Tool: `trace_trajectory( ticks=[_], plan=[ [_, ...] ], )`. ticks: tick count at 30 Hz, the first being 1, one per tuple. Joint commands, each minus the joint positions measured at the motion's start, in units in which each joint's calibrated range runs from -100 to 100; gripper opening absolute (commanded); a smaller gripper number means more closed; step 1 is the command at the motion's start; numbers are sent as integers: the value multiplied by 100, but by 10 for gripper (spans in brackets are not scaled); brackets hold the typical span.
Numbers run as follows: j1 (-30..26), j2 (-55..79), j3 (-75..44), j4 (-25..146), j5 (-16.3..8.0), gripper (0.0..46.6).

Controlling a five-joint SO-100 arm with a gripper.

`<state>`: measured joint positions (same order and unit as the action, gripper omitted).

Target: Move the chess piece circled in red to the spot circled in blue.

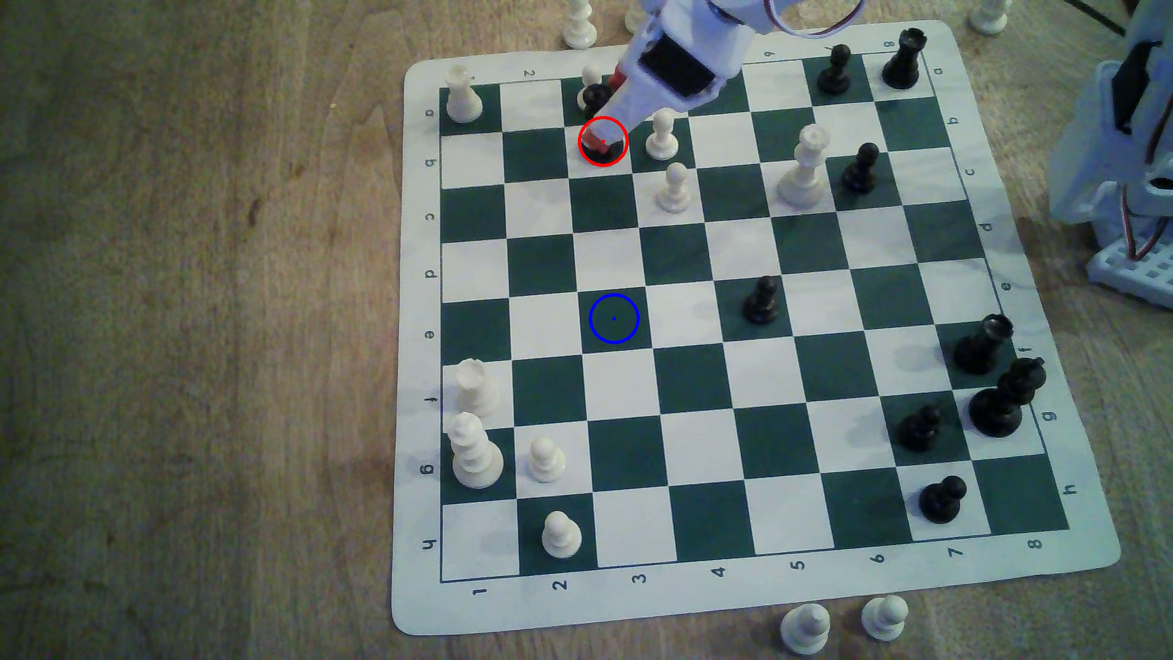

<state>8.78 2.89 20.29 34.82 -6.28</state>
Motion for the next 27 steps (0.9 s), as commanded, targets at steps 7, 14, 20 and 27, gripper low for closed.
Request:
trace_trajectory(
  ticks=[7, 14, 20, 27],
  plan=[
    [49, 186, -687, -329, 34, 205],
    [182, 212, -642, -345, 200, 169],
    [198, 203, -633, -222, 205, 111],
    [182, 237, -660, -198, 166, 60]
  ],
)
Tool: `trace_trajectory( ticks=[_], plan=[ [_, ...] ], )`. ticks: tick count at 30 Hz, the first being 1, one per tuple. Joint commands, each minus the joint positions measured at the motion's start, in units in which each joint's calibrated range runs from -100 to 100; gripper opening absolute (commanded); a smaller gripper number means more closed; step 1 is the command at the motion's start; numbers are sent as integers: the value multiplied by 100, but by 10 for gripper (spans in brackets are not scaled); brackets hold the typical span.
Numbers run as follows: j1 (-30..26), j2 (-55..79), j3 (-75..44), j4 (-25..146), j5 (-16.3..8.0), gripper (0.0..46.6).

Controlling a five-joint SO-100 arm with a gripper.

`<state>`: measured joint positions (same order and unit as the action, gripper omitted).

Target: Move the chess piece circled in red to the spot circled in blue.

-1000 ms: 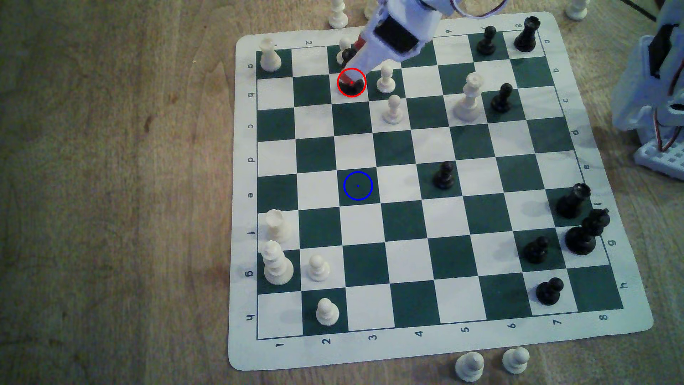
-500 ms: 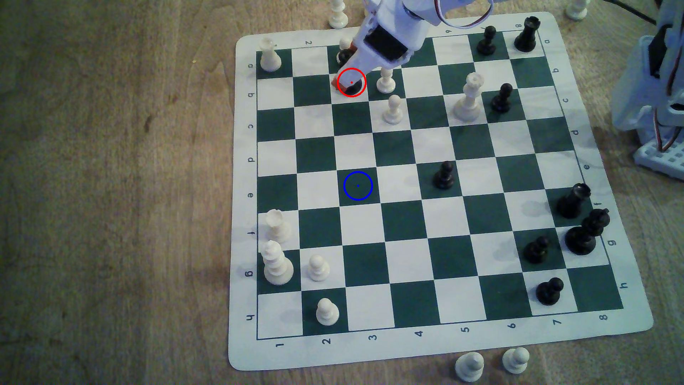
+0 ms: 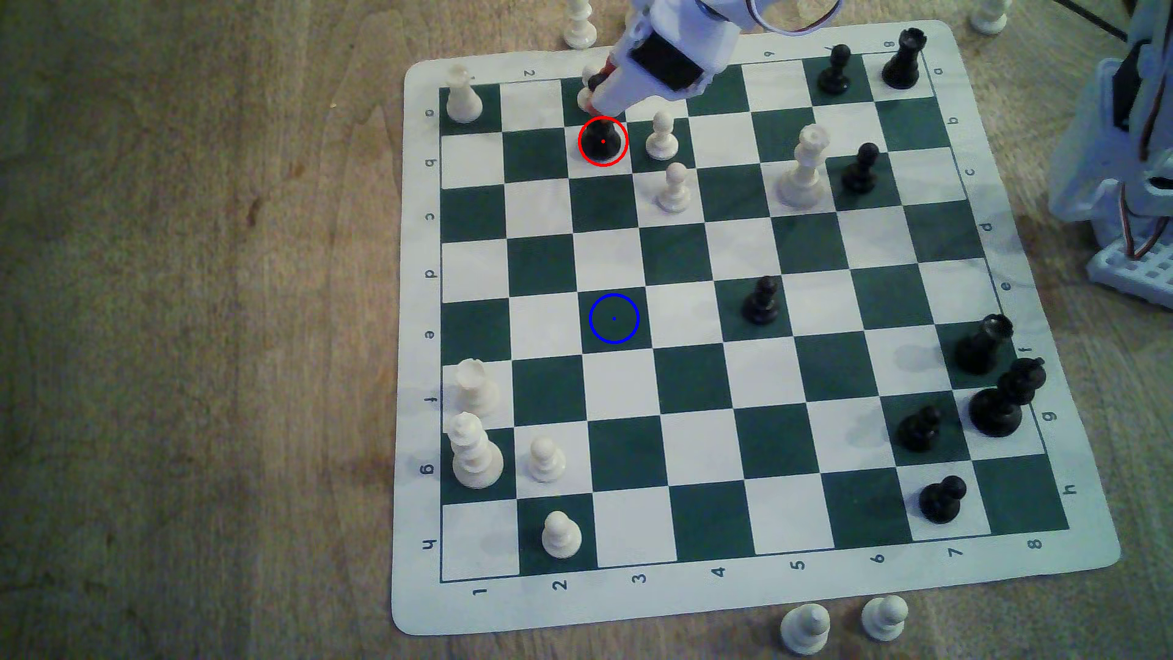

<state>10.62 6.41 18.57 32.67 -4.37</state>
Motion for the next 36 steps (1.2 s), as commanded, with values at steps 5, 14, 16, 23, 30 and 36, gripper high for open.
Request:
trace_trajectory(
  ticks=[5, 14, 16, 23, 30, 36],
  plan=[
    [-41, -106, -515, 17, -44, 15],
    [-252, -556, -760, 460, -347, 5],
    [-354, -683, -824, 484, -449, 5],
    [-722, -777, -1368, 1049, -635, 5],
    [-1496, -1396, -1168, 1819, -689, 5],
    [-1887, -1303, -1114, 1852, -723, 5]
  ],
)
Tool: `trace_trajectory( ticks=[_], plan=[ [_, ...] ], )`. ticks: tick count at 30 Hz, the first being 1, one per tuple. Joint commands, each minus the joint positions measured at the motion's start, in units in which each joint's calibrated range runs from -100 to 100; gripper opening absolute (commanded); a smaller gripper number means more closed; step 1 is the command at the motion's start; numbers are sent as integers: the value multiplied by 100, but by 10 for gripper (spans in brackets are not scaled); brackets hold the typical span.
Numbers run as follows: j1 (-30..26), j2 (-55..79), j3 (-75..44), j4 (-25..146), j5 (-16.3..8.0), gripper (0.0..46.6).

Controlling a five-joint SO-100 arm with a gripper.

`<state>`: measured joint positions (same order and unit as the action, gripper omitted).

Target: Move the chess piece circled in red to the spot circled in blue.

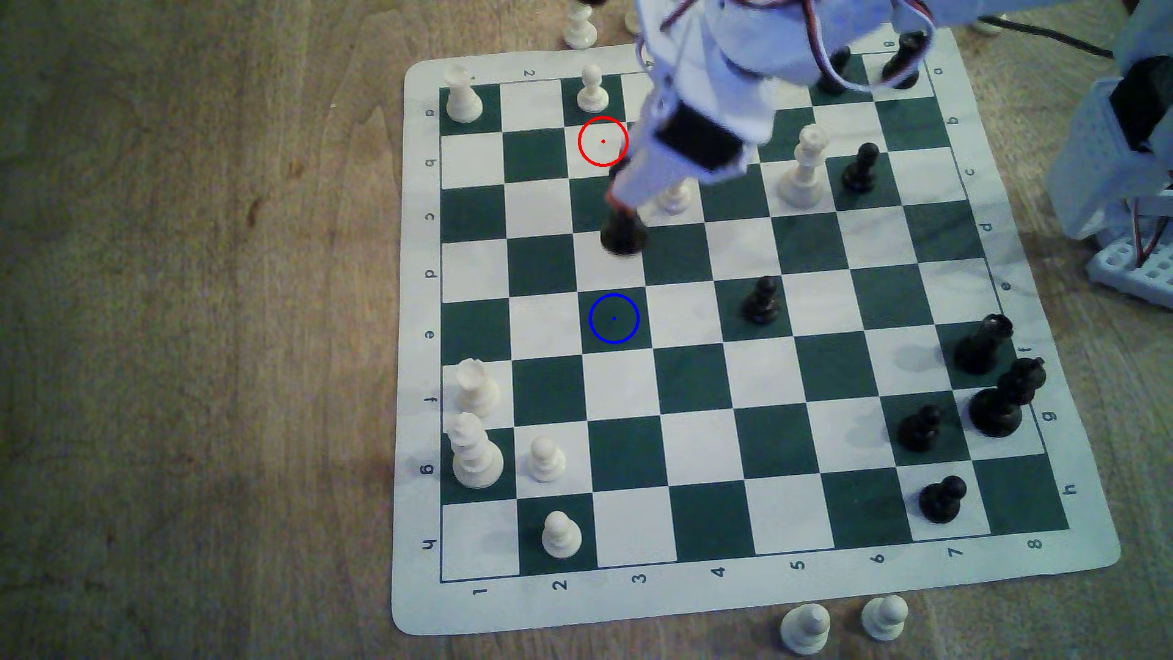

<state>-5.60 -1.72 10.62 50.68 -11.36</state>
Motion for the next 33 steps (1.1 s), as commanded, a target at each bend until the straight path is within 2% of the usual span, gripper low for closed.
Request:
trace_trajectory(
  ticks=[1, 6, 14, 29, 33],
  plan=[
    [-319, -473, -246, 51, -24, 6],
    [-585, -312, 71, -47, -20, 6],
    [-656, 138, 62, -522, -10, 13],
    [-233, 749, -273, -1014, 161, 23],
    [-265, 749, -282, -1005, 147, 21]
  ],
)
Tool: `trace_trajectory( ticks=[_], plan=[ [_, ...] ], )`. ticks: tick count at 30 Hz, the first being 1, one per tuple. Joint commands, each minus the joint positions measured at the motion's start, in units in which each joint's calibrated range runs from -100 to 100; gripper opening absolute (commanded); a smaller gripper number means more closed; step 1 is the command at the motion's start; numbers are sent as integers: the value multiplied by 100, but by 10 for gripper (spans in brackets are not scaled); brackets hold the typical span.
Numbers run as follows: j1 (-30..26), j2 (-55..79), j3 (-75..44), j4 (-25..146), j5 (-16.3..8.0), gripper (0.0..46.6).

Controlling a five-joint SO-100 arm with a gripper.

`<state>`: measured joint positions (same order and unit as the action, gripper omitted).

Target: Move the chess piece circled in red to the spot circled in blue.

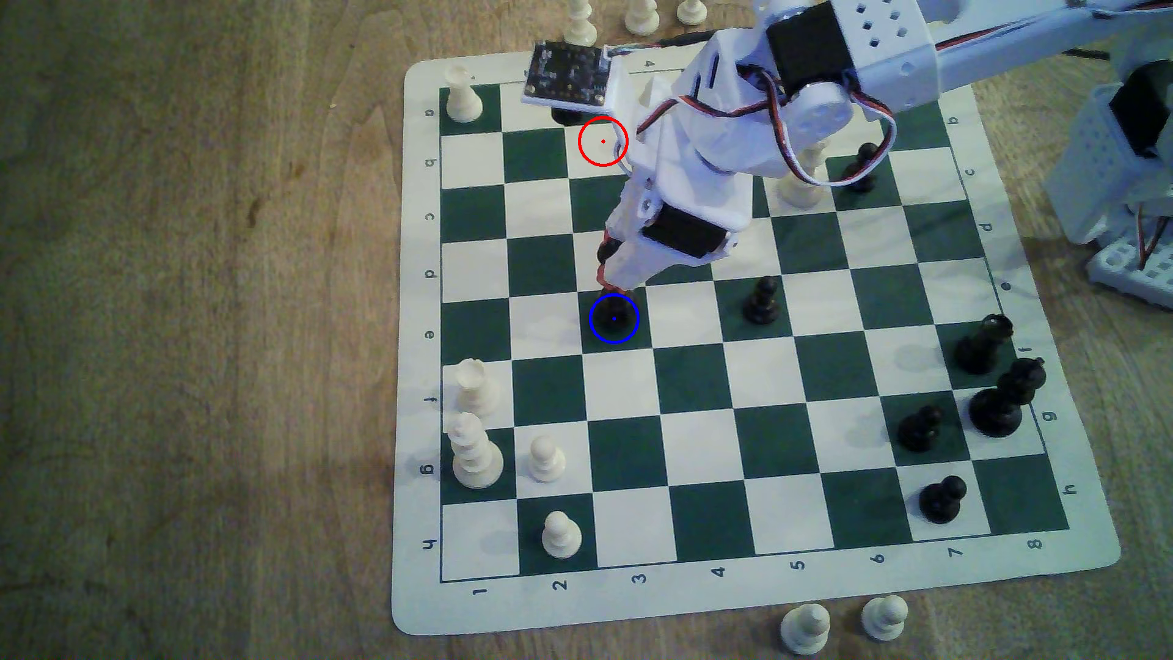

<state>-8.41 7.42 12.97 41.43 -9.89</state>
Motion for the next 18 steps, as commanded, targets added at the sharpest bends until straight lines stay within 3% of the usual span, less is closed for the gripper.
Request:
trace_trajectory(
  ticks=[1, 18],
  plan=[
    [0, -173, -517, -81, -10, 21],
    [-86, -54, -626, -89, -20, 20]
  ],
)
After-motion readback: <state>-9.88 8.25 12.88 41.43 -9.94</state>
